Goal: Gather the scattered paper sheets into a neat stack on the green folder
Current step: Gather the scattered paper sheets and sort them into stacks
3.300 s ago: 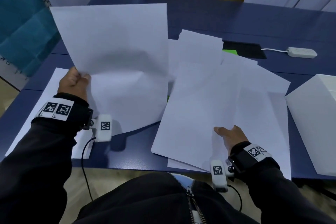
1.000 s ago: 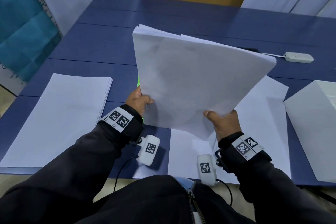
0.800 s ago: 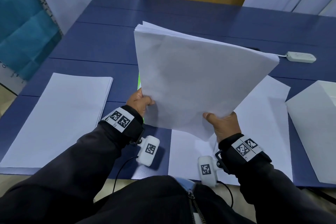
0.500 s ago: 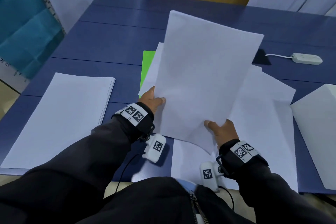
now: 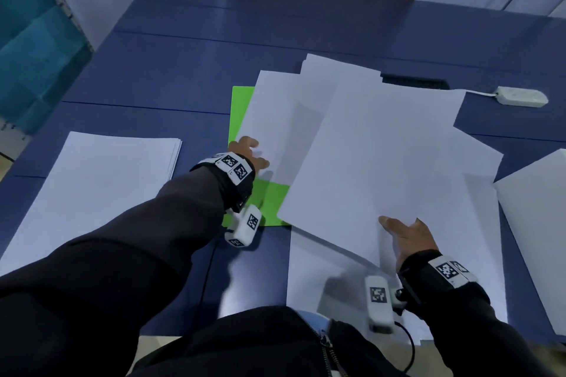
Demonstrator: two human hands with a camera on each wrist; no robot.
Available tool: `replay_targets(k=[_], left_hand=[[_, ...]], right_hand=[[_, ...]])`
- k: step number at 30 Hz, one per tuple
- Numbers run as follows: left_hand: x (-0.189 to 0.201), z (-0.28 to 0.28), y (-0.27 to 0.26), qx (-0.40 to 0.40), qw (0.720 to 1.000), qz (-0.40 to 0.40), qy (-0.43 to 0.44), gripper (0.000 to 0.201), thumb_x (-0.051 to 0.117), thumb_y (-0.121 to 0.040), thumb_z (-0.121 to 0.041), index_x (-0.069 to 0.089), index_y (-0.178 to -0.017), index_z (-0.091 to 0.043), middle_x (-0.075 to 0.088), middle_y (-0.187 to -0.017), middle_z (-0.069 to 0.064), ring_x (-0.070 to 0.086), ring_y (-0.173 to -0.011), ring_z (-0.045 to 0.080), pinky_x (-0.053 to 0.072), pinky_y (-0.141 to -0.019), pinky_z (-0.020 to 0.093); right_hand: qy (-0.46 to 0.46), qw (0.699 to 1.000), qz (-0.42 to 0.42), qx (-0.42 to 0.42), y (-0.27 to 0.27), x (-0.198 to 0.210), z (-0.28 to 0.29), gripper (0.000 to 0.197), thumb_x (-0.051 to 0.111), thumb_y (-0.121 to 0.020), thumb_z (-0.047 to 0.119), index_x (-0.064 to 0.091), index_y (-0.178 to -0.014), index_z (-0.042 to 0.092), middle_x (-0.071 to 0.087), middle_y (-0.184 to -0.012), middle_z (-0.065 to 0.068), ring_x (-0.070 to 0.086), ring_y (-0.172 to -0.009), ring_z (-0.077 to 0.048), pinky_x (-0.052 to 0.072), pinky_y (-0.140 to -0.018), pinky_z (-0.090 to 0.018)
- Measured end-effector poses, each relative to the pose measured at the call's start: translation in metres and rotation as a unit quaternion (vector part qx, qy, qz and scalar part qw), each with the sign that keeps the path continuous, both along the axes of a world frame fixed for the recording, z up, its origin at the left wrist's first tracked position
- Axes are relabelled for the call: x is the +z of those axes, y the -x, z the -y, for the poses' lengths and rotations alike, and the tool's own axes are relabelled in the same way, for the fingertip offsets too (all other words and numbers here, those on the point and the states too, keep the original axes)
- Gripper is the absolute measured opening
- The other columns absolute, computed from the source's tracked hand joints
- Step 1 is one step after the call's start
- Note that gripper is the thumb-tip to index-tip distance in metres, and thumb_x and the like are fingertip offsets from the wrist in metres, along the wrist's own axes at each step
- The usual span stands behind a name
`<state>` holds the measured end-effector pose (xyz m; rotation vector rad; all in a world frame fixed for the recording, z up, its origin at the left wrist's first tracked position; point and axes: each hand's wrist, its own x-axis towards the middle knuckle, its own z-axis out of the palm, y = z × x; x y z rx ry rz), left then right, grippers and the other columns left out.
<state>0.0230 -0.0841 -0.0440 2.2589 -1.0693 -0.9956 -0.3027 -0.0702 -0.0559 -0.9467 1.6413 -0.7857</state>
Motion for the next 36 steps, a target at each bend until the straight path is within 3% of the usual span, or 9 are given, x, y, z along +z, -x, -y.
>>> replay_targets(k=[3, 5, 7, 10, 17, 20, 23, 29, 36], left_hand=[[0.001, 0.018, -0.015, 0.010, 0.996, 0.081, -0.045, 0.081, 0.075, -0.072, -0.037, 0.034, -0.140, -0.019, 0.034, -0.141, 0.012, 0.046, -0.126, 0.031, 0.040, -0.103, 0.038], [0.001, 0.027, -0.018, 0.005, 0.990, 0.128, -0.067, 0.090, 0.076, -0.069, -0.044, 0.029, -0.141, -0.020, 0.032, -0.140, 0.012, 0.040, -0.130, 0.033, 0.036, -0.104, 0.040], [0.001, 0.034, -0.016, -0.010, 0.978, 0.177, -0.109, 0.094, 0.074, -0.067, -0.052, 0.026, -0.140, -0.018, 0.031, -0.138, 0.012, 0.036, -0.130, 0.034, 0.034, -0.104, 0.041], [-0.005, 0.040, -0.006, -0.034, 0.957, 0.230, -0.170, 0.098, 0.072, -0.065, -0.059, 0.022, -0.137, -0.015, 0.028, -0.136, 0.013, 0.029, -0.130, 0.032, 0.031, -0.104, 0.042], [-0.011, 0.051, 0.001, -0.046, 0.943, 0.272, -0.186, 0.102, 0.074, -0.066, -0.047, 0.016, -0.141, -0.010, 0.029, -0.135, 0.014, 0.033, -0.126, 0.032, 0.033, -0.103, 0.041], [-0.009, 0.054, 0.000, -0.057, 0.939, 0.277, -0.195, 0.108, 0.070, -0.074, -0.045, 0.000, -0.147, -0.007, 0.021, -0.145, 0.019, 0.027, -0.134, 0.035, 0.028, -0.109, 0.042], [-0.010, 0.057, -0.002, -0.048, 0.944, 0.261, -0.197, 0.094, 0.058, -0.087, -0.038, -0.007, -0.148, -0.007, 0.013, -0.150, 0.023, 0.024, -0.138, 0.036, 0.025, -0.111, 0.042], [-0.010, 0.059, -0.004, -0.022, 0.971, 0.185, -0.152, 0.087, 0.065, -0.086, -0.022, 0.006, -0.149, -0.006, 0.015, -0.152, 0.020, 0.026, -0.138, 0.036, 0.028, -0.110, 0.042], [-0.012, 0.057, 0.003, -0.038, 0.949, 0.256, -0.182, 0.087, 0.055, -0.087, -0.033, -0.003, -0.149, -0.016, 0.020, -0.146, 0.021, 0.026, -0.134, 0.036, 0.025, -0.109, 0.045]], right_hand=[[-0.009, 1.000, -0.013, -0.018, 0.003, -0.003, 0.010, 0.071, 0.071, -0.078, 0.024, 0.036, -0.127, -0.015, 0.057, -0.074, -0.017, 0.054, -0.072, -0.033, 0.040, -0.080, -0.039], [-0.031, 0.999, -0.025, -0.022, -0.001, 0.003, 0.015, 0.069, 0.065, -0.086, 0.020, 0.029, -0.134, -0.013, 0.051, -0.127, -0.030, 0.050, -0.117, -0.043, 0.037, -0.100, -0.046], [-0.049, 0.999, -0.019, -0.013, -0.006, 0.003, 0.020, 0.072, 0.066, -0.085, 0.021, 0.027, -0.138, -0.009, 0.043, -0.137, -0.027, 0.045, -0.123, -0.035, 0.035, -0.100, -0.041], [-0.059, 0.998, -0.012, -0.001, -0.008, -0.009, 0.027, 0.077, 0.071, -0.079, 0.024, 0.031, -0.137, -0.007, 0.049, -0.118, -0.015, 0.046, -0.106, -0.025, 0.034, -0.088, -0.034], [-0.065, 0.997, 0.029, 0.009, -0.021, -0.021, 0.031, 0.069, 0.079, -0.043, 0.038, 0.058, -0.094, -0.004, 0.057, -0.086, -0.013, 0.056, -0.083, -0.024, 0.041, -0.077, -0.036], [-0.065, 0.997, 0.030, 0.011, -0.023, -0.023, 0.033, 0.031, 0.078, -0.065, 0.021, 0.054, -0.076, 0.004, 0.054, -0.079, -0.010, 0.052, -0.077, -0.022, 0.039, -0.072, -0.033], [-0.064, 0.997, 0.021, 0.026, -0.023, -0.025, 0.034, 0.021, 0.069, -0.080, 0.012, 0.052, -0.072, 0.005, 0.054, -0.071, -0.007, 0.052, -0.071, -0.022, 0.039, -0.067, -0.030], [-0.062, 0.997, 0.011, 0.053, -0.027, -0.022, 0.031, 0.028, 0.075, -0.067, 0.022, 0.052, -0.069, 0.007, 0.051, -0.067, -0.006, 0.049, -0.065, -0.022, 0.038, -0.071, -0.031], [-0.043, 0.998, 0.014, 0.041, -0.024, -0.023, 0.028, 0.033, 0.072, -0.075, 0.014, 0.044, -0.057, 0.012, 0.041, -0.037, 0.011, 0.039, -0.050, -0.017, 0.034, -0.055, -0.025]])
